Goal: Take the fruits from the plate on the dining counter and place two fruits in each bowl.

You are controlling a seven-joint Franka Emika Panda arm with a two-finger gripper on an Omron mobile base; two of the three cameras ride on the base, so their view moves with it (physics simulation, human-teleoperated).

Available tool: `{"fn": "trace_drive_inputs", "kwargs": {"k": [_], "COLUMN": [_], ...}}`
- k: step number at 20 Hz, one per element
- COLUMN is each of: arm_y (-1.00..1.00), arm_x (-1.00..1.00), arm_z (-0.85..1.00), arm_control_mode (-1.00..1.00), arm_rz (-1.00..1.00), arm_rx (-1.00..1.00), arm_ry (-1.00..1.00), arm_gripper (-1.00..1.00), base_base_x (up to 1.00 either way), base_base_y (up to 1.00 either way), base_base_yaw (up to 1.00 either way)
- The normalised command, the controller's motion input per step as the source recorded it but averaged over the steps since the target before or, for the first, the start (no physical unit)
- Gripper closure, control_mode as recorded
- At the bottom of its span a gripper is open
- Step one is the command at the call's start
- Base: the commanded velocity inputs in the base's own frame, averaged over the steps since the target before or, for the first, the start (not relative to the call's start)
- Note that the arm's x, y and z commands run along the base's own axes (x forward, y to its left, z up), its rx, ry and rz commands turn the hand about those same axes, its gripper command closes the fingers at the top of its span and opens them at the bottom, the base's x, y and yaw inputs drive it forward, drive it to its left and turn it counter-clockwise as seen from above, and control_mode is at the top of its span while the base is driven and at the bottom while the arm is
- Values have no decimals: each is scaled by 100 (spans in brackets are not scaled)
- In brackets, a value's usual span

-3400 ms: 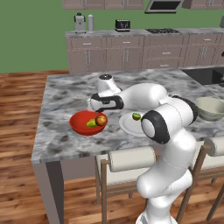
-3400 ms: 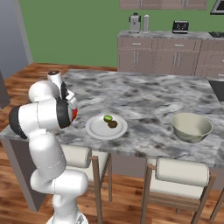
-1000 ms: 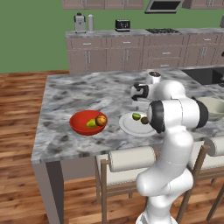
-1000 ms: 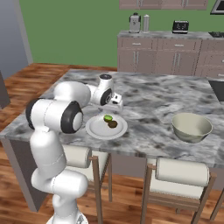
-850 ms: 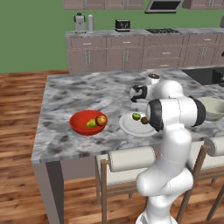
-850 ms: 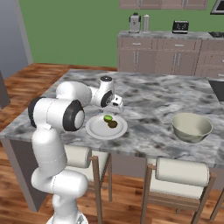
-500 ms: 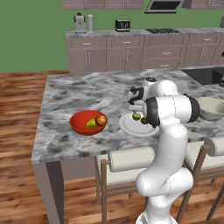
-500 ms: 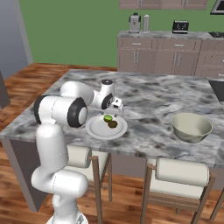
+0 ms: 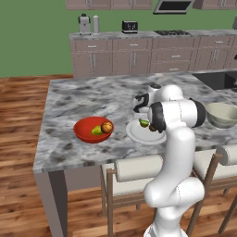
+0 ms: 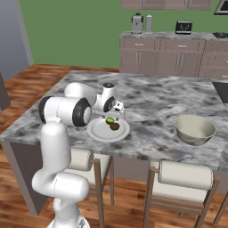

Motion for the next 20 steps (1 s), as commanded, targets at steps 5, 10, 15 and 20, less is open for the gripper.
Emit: {"fn": "trace_drive_inputs", "kwargs": {"k": [5,10,15,20], "arm_y": [0,0,3,3], "arm_x": [7,2,-1,-7], "arm_z": [-5,-2,0,0], "arm_control_mode": [-100,-100,-100,-100], "arm_rz": [0,0,0,0], "arm_rx": [0,0,0,0], "arm_ry": [3,3,3,2], "arm_gripper": [-100,-100,-100,-100], "base_base_x": [0,0,0,0], "base_base_y": [0,0,0,0], "base_base_yaw": [0,0,0,0]}}
